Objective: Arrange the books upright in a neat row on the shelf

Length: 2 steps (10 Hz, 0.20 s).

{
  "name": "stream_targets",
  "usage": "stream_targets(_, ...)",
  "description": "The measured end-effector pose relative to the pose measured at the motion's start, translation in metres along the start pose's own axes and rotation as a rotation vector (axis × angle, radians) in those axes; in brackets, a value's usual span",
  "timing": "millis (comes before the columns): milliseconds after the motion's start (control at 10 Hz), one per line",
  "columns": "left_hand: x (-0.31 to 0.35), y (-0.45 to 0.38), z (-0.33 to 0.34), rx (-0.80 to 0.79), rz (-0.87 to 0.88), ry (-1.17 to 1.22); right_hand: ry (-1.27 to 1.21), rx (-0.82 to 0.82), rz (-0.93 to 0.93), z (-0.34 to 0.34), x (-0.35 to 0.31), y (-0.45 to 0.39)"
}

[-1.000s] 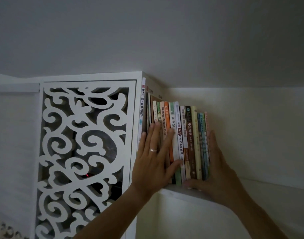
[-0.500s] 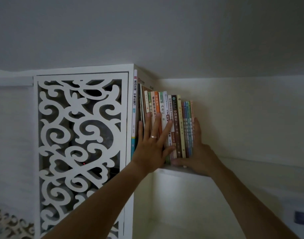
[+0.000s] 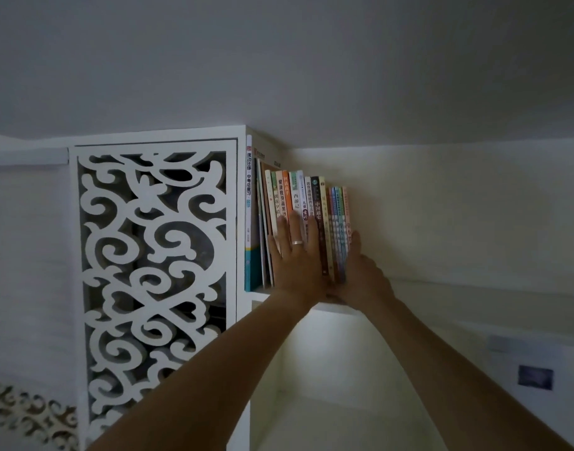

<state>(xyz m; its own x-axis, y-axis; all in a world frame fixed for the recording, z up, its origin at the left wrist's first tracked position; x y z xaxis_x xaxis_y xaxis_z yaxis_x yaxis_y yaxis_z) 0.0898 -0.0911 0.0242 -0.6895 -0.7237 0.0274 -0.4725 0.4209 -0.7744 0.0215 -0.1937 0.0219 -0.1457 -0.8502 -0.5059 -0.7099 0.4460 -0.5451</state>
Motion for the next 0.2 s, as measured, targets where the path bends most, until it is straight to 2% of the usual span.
stream_targets(100, 0.017, 0.005, -0.033, -0.02, -0.01, 0.14, 0.082, 0.063, -0.034, -0.018, -0.02, 0.004)
stream_targets(200, 0.023, 0.012, -0.097, 0.181, 0.062, 0.393, -0.052, 0.184, -0.236, -0.062, -0.047, 0.02)
Point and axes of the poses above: each hand's wrist, its own y-axis away from the middle knuckle, its own z-axis out of the palm, x = y × z, the point moved 5 cm from there along -y, towards the middle knuckle, and after that the axes turned 3 degrees about z, right-handed, at the moved point
